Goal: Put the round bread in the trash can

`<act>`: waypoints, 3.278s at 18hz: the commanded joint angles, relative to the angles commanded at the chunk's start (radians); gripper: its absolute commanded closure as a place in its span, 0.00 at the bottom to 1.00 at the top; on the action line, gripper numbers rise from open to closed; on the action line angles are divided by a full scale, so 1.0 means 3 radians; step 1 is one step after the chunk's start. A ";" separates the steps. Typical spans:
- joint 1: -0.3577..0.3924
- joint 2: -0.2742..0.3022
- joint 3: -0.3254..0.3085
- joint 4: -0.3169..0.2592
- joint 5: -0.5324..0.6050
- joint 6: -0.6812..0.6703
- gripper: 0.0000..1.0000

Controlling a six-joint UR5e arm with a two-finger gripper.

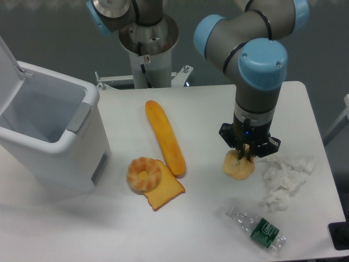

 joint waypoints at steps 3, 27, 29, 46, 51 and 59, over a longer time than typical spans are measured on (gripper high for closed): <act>-0.0036 0.0117 0.0000 -0.0015 -0.0015 -0.0025 1.00; -0.1621 0.1232 -0.0526 -0.0031 -0.0542 -0.1207 0.92; -0.1707 0.1273 -0.0557 -0.0061 -0.0562 -0.1207 0.82; -0.1116 0.1289 -0.0695 -0.0133 -0.0415 -0.0738 0.00; -0.0671 0.1074 -0.0736 -0.0123 -0.0215 -0.0492 0.00; -0.0159 0.0563 -0.0742 -0.0077 -0.0149 0.0245 0.00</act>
